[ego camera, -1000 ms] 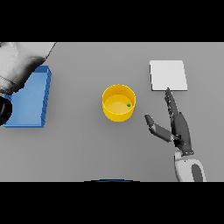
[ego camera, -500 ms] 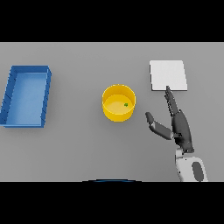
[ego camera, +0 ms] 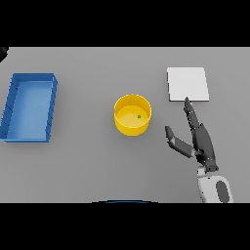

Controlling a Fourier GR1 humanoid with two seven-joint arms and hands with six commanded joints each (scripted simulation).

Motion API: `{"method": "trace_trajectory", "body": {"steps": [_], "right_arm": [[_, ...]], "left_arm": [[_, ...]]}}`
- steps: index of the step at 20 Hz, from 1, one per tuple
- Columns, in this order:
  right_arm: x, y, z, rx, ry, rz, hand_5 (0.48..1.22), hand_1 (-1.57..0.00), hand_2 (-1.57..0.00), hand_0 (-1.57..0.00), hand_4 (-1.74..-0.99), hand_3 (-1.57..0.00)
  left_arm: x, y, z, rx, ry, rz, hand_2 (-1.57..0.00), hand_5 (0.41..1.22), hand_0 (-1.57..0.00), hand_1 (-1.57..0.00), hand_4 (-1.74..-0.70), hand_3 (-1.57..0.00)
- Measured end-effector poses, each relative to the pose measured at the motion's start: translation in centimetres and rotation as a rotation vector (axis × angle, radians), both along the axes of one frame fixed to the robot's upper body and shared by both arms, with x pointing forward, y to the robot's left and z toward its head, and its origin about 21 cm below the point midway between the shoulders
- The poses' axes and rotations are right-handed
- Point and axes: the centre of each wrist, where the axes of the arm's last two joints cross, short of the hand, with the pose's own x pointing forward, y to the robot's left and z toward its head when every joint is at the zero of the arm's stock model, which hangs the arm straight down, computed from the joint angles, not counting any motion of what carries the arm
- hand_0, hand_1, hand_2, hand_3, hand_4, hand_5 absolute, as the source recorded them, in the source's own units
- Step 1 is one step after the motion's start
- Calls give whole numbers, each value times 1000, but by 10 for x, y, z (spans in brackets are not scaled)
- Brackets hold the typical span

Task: Pick up the red beaker and tilt it to pour out 1 green nut into yellow bowl. Pick up the yellow bowl and place it on the metallic measuring scale.

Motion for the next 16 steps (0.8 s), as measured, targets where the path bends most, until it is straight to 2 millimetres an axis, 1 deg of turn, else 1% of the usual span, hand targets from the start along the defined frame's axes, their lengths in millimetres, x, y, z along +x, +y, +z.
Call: {"method": "trace_trajectory", "body": {"steps": [2,3,4,5,6,7,8,9,10,11,12,13,14,15,16], "right_arm": [[1,1,2,-4,-6,0,676,1,1,1,-1166,1],[2,1,4,-13,-3,3,676,1,1,1,-1175,1],[1,0,2,-19,0,2,676,1,1,1,-1174,1],[-1,2,-2,-17,11,-1,677,1,1,1,-1171,1],[3,0,0,-14,11,-3,675,1,1,1,-1167,1],[0,0,-1,-9,-11,5,671,1,1,1,-1161,1],[2,-1,-2,-10,14,-1,671,1,1,1,-1157,1],[0,1,-2,-13,3,5,669,1,1,1,-1155,1],[1,-1,-4,-8,16,4,670,1,1,1,-1155,1],[1,1,-3,2,11,8,670,1,1,1,-1153,1],[3,4,-2,0,18,5,670,1,1,1,-1151,1],[1,-1,-2,-6,6,-2,670,1,1,1,-1149,1],[0,0,0,-8,3,0,671,1,1,1,-1150,1],[-2,-1,1,-5,-10,7,670,1,1,1,-1153,1],[-2,-4,0,-5,0,1,670,1,1,1,-1155,1]], "left_arm": [[-20,2,-27,-51,-6,19,-1571,1221,-1571,-1571,-1741,-1570],[-25,-3,-36,-69,5,26,-1571,1186,-1571,-1571,-1741,-1570],[-33,-3,-39,-81,3,39,-1571,1151,-1571,-1571,-1741,-1571],[-41,-4,-45,-92,0,40,-1571,1098,-1571,-1571,-1741,-1571],[-45,-7,-48,-110,6,49,-1571,1050,-1571,-1571,-1741,-1571],[-48,-9,-50,-117,16,62,-1571,984,-1571,-1571,-1741,-1571],[-52,-7,-52,-121,23,80,-1571,925,-1571,-1571,-1741,-1571],[-54,-8,-54,-133,29,88,-1571,868,-1571,-1571,-1655,-1571],[-58,-8,-53,-141,43,98,-1526,818,-1571,-1571,-1521,-1525],[-62,-11,-53,-138,55,81,-1276,774,-1469,-1344,-1369,-1318],[-63,-13,-49,-136,58,13,-1021,737,-1175,-1075,-1232,-1055],[-68,-8,-44,-152,75,-25,-817,705,-940,-860,-1126,-843],[-70,-8,-41,-188,91,-63,-653,683,-751,-687,-1050,-675],[-72,-4,-39,-227,104,-81,-522,664,-601,-550,-976,-539],[-73,-5,-39,-204,144,-98,-418,651,-481,-440,-915,-431]]}}
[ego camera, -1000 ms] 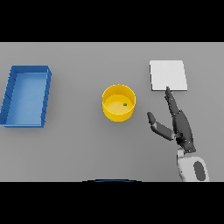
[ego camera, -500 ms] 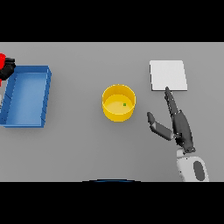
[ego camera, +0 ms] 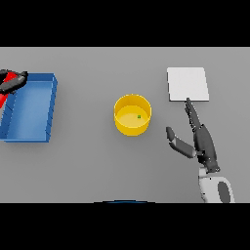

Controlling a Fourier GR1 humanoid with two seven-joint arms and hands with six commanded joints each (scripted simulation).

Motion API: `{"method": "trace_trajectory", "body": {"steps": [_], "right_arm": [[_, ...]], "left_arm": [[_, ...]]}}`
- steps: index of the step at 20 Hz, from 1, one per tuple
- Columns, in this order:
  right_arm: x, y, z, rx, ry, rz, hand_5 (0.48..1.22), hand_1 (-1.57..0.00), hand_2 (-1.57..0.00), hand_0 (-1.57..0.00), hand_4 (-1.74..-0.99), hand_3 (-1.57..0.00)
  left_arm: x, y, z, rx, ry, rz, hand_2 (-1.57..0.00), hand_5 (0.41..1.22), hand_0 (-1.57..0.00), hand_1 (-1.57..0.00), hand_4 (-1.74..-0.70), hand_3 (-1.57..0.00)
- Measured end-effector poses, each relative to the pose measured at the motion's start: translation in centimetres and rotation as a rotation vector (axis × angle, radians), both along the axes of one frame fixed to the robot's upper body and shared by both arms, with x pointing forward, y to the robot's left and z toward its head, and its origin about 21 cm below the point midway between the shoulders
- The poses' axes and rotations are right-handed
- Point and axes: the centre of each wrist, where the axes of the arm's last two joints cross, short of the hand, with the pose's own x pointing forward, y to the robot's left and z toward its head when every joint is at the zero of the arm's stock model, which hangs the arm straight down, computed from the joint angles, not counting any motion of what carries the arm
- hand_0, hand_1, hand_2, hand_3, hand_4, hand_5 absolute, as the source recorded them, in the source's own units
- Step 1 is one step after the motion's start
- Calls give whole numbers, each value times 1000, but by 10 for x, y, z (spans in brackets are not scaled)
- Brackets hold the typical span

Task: Pick up the red beaker and tilt it to pour out 1 green nut into yellow bowl. Pick up the yellow bowl and place it on the metallic measuring scale.

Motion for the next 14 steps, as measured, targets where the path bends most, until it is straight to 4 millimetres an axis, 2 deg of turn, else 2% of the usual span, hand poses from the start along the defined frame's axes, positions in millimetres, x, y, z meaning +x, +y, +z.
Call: {"method": "trace_trajectory", "body": {"steps": [2,5,9,10,12,14], "right_arm": [[0,3,-2,3,8,2,670,1,1,1,-1155,1],[4,8,0,-25,7,-12,665,1,1,1,-1158,1],[2,5,2,-42,7,-23,631,1,1,1,-1131,1],[5,7,4,-94,44,-42,638,1,1,1,-1115,1],[7,8,10,-157,8,36,662,1,1,1,-1080,1],[16,6,19,-257,-14,133,662,1,1,1,-1103,1]], "left_arm": [[-2,-1,-2,49,30,-32,-267,632,-307,-281,-843,-276],[1,-5,-8,132,84,-24,-136,627,-157,-143,-801,-141],[2,0,-5,138,9,-26,-55,633,-64,-58,-778,-57],[3,-5,-7,122,-15,-38,-44,635,-51,-46,-779,-45],[1,-8,-7,86,-62,-60,-28,652,-32,-29,-786,-29],[-1,-11,-8,60,-77,-63,-17,661,-20,-18,-798,-18]]}}
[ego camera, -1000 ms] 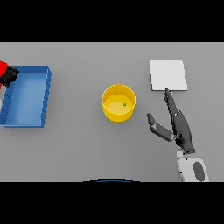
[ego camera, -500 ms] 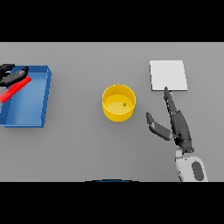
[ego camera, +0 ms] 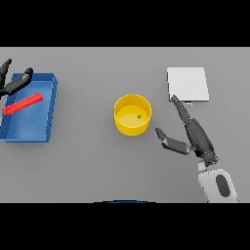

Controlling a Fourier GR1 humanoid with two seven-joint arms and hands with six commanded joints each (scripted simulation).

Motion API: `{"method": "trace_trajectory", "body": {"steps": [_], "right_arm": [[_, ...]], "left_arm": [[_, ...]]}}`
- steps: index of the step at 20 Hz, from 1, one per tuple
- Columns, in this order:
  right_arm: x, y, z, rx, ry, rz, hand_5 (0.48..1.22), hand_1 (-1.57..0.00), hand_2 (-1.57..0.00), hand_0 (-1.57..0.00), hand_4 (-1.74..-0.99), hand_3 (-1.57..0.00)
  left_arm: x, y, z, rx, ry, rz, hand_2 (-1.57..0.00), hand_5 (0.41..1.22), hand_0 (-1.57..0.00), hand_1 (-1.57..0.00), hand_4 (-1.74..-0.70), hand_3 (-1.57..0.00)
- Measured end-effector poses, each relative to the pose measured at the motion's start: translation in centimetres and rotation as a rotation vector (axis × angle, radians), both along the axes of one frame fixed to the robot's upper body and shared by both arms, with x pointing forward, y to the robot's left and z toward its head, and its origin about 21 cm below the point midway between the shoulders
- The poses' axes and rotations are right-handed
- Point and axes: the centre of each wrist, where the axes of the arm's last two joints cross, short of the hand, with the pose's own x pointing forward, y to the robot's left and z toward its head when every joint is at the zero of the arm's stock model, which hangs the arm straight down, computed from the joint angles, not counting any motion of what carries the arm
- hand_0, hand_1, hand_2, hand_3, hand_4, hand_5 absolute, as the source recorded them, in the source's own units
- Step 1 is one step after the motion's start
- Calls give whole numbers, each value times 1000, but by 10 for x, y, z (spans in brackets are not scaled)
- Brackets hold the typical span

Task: Pick up the red beaker and tilt it to pour out 1 green nut into yellow bowl. Pick up the yellow bowl and place it on the metallic measuring scale.

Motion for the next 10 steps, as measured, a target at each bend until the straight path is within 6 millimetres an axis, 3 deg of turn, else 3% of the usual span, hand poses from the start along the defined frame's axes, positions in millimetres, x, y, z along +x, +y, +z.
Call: {"method": "trace_trajectory", "body": {"steps": [6,8,10], "right_arm": [[36,14,25,-496,-76,199,630,1,1,1,-1150,1],[47,22,36,-608,-125,291,635,1,1,1,-1157,1],[55,32,34,-703,-138,373,639,1,1,1,-1167,1]], "left_arm": [[0,-9,-1,-25,14,1,-4,688,-5,-4,-809,-4],[-4,-5,-3,-27,18,-6,-2,688,-3,-2,-812,-2],[-2,-4,-4,-29,29,1,-1,687,-1,-1,-809,-1]]}}
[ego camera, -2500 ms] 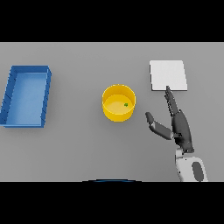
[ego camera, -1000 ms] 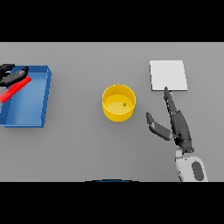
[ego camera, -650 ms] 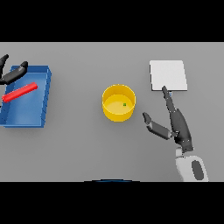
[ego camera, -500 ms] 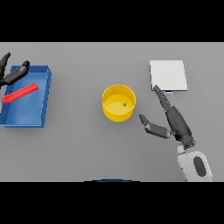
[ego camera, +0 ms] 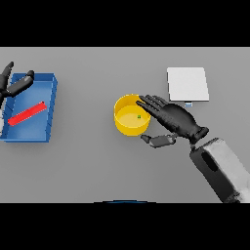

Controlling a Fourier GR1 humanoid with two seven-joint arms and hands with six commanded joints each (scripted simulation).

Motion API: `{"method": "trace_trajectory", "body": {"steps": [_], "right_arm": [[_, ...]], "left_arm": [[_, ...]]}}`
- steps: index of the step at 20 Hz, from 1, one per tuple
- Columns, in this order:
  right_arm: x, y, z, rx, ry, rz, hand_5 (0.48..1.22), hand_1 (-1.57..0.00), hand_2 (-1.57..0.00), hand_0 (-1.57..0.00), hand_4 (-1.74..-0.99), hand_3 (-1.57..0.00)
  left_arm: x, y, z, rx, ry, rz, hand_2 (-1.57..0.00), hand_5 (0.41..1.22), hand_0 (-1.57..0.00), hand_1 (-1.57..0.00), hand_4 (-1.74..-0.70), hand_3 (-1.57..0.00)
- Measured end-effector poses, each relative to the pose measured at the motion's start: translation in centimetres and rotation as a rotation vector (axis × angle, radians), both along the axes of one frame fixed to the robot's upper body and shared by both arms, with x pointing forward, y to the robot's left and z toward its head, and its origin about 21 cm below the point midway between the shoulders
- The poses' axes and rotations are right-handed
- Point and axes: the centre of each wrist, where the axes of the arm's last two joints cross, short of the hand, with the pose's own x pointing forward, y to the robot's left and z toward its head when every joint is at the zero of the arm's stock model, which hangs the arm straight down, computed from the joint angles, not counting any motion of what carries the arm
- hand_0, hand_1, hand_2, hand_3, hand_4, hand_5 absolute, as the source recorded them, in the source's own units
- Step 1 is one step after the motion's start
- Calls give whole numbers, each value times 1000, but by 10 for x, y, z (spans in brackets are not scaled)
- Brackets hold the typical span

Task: Pick up the red beaker and tilt it to pour out 1 green nut into yellow bowl. Pick up the yellow bowl and place it on the metallic measuring scale.

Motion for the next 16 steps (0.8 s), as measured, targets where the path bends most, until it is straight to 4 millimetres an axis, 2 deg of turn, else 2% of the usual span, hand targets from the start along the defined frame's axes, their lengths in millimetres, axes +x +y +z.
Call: {"method": "trace_trajectory", "body": {"steps": [4,6,9,12,16], "right_arm": [[17,16,3,-151,-14,105,639,1,1,1,-1153,1],[24,15,-1,-200,1,145,642,1,1,1,-1156,1],[33,32,-2,-259,33,213,652,1,1,1,-1157,1],[37,47,-4,-344,61,253,667,1,1,1,-1162,1],[50,56,-3,-435,93,263,673,1,1,1,-1177,1]], "left_arm": [[-1,2,3,0,-11,-9,0,695,0,0,-806,0],[-2,5,4,-2,-15,-13,0,695,0,0,-808,0],[2,6,7,-8,-11,-5,1,693,1,1,-809,1],[-2,9,4,6,-17,-5,1,700,1,1,-806,1],[0,8,4,14,-3,-3,1,706,1,1,-801,1]]}}
